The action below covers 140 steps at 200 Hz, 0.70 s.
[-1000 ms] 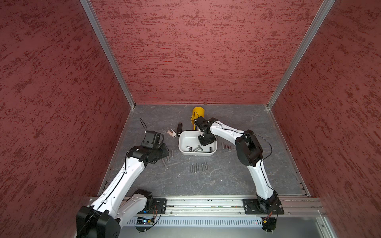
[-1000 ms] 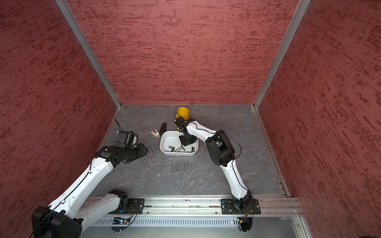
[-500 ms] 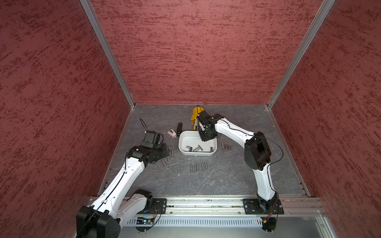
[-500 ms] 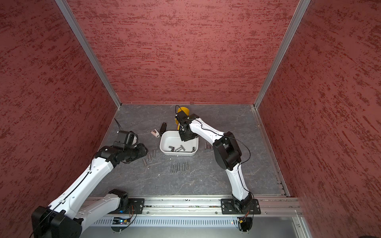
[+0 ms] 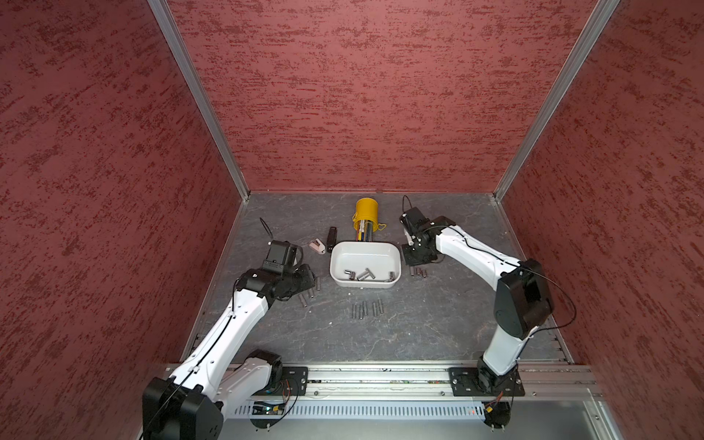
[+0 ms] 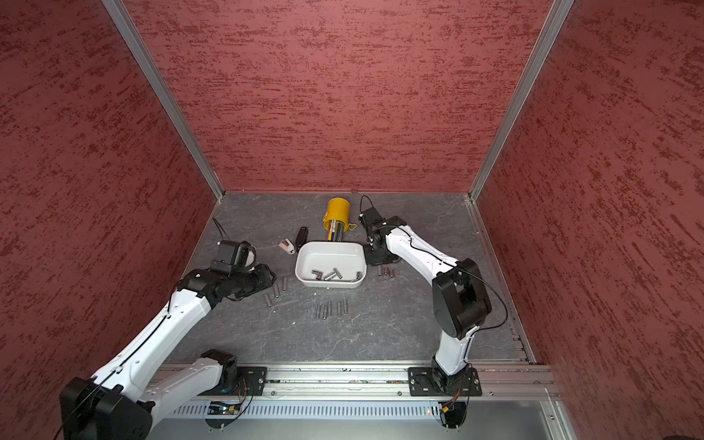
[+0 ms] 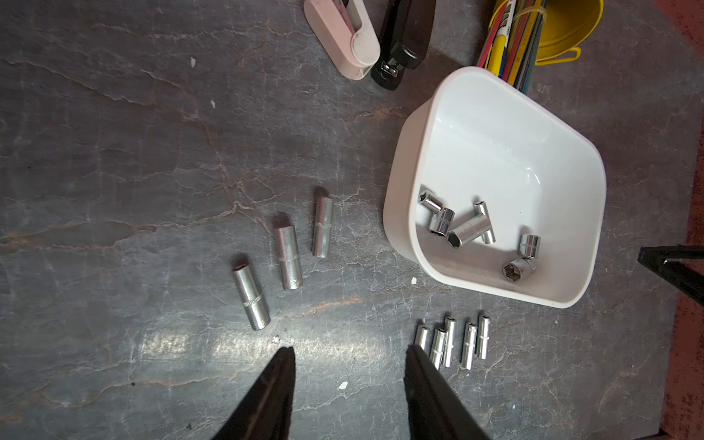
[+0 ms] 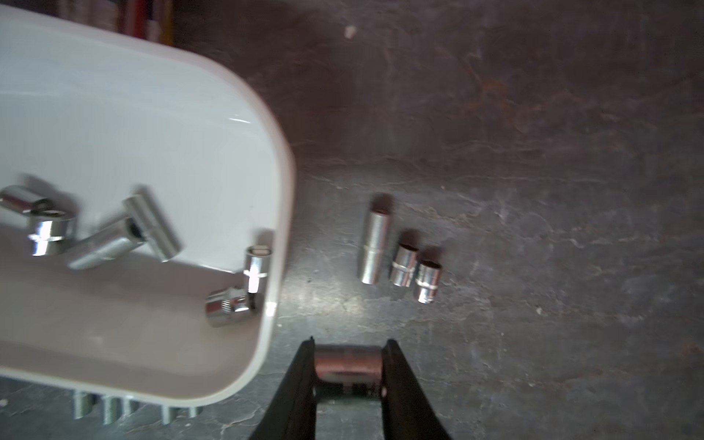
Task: Take out the socket from the storage box
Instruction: Place the socket head at the center of the board.
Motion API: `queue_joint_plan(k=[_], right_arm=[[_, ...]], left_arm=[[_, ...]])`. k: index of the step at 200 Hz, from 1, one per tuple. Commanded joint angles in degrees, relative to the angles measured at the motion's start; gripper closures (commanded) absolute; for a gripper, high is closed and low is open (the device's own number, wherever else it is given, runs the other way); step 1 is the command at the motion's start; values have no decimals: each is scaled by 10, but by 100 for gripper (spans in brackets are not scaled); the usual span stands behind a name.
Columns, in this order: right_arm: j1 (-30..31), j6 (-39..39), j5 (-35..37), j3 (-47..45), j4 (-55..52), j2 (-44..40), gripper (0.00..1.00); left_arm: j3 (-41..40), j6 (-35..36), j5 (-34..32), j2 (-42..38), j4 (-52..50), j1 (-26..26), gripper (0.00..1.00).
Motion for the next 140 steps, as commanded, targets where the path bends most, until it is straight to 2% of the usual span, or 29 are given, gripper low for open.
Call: queue_joint_plan(k=[1, 24, 49, 140], right_arm=[[-35, 26, 12, -53, 40, -32, 80], [-78, 38, -9, -107, 75, -42, 80], [-105, 45, -19, -124, 87, -29, 79], [-116, 38, -30, -102, 113, 35, 75]], left_arm=[[-1, 10, 5, -3, 11, -2, 51], [-2, 11, 5, -5, 12, -2, 51], [-3, 11, 6, -5, 12, -2, 51], [-7, 9, 0, -4, 12, -2, 51]])
